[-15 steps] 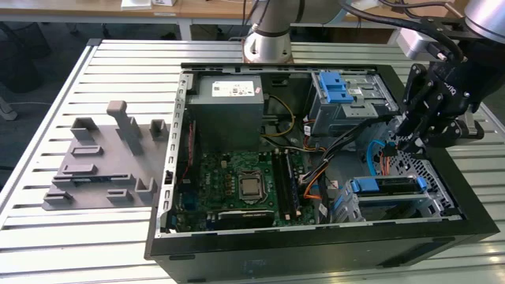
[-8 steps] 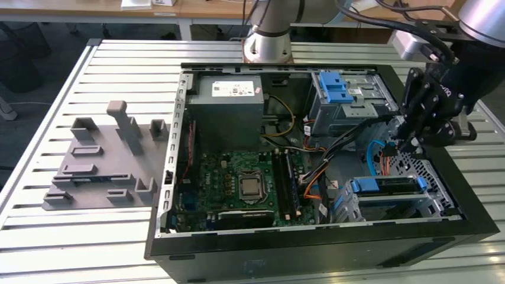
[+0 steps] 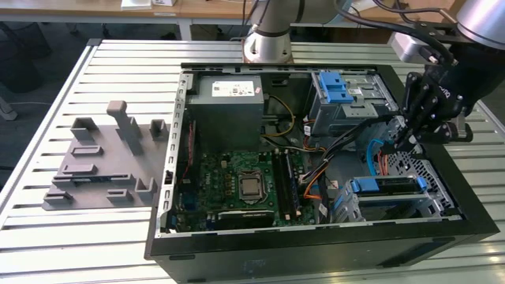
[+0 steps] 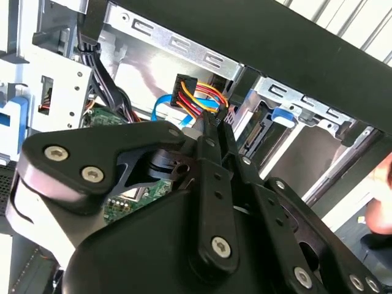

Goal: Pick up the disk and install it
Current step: 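Insert the first disk wire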

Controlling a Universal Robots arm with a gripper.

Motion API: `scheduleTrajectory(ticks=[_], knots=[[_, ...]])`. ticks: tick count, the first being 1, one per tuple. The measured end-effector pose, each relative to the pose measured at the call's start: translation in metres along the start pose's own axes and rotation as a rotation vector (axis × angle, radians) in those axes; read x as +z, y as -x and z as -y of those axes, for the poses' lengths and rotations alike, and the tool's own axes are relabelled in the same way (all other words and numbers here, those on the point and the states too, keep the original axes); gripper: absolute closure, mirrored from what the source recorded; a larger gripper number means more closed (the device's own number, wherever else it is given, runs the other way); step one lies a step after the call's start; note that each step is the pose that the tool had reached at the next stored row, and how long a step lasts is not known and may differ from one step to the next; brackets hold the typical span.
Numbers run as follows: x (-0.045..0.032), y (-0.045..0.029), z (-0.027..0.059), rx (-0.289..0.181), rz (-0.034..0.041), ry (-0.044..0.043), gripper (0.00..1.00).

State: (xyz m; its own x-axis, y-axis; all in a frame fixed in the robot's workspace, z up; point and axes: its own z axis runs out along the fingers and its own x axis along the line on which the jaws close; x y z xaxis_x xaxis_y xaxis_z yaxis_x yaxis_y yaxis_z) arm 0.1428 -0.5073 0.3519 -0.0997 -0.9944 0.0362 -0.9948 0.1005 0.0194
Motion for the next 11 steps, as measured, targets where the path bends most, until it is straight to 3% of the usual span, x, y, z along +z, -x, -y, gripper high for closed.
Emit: scheduleTrajectory(ticks=[5,11], knots=[[0.0004,-0.002,-0.0015,-0.051,-0.0011,-0.0019,0.83],[0.002,-0.0138,-0.0024,-0.063,-0.001,-0.0023,0.83]])
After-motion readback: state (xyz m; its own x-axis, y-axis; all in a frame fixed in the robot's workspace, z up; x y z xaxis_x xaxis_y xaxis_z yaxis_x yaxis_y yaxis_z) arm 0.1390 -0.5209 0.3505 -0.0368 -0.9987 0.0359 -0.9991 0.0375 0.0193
